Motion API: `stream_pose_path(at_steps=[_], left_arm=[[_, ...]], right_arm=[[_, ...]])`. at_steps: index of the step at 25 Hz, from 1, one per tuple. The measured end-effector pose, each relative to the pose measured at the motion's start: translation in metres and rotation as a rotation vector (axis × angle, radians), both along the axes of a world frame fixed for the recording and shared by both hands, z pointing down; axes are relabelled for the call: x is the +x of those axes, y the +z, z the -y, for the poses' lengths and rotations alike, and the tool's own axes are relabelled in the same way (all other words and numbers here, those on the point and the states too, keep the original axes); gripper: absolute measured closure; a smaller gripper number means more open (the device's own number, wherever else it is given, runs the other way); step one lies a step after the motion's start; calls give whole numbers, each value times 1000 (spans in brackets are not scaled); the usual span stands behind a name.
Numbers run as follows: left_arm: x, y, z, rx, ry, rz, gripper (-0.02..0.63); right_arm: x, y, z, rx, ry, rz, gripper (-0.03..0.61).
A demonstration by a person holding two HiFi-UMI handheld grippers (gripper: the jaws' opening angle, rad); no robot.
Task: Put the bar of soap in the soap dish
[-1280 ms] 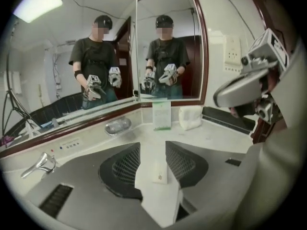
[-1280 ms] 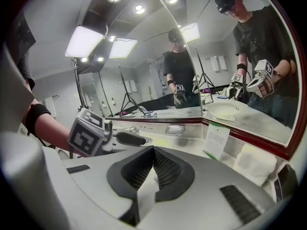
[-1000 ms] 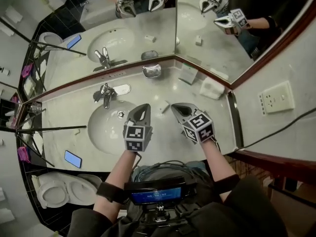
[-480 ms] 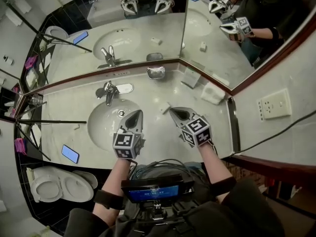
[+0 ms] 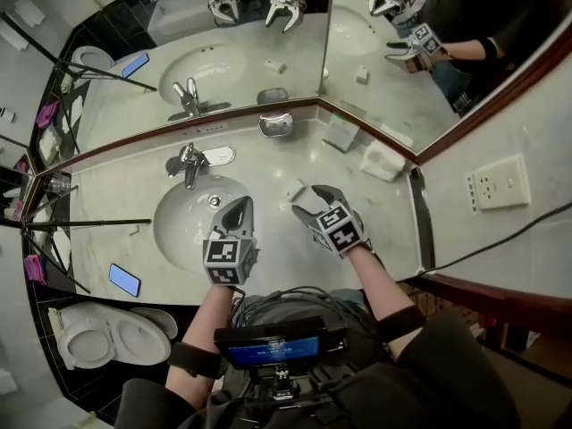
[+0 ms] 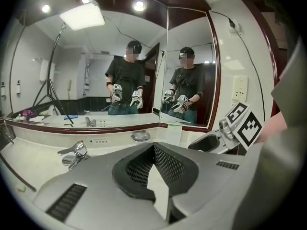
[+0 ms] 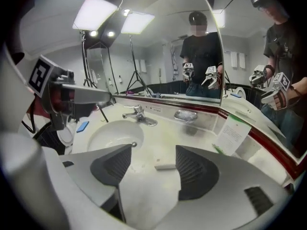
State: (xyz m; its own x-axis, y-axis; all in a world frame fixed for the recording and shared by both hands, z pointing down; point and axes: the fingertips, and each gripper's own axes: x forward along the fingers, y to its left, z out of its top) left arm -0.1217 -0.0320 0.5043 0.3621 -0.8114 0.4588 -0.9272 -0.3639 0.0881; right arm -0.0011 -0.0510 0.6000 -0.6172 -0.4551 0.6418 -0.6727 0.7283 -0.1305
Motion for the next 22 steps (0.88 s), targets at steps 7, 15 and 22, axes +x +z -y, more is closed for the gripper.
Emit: stream_pose_path(at_steps=[7,15,22], left_arm=[[-4,17,-2,-43,3,-4,611],[-15,36,3,-86,-16,-16,611],[-28,44,6,-104,-43,-23,611]], right_arm=[[-20,73,11,-122,-42,-195,130],[-26,122,39,-179,-40,-289,130],[-37,146,41,-236,-81,-330,137]])
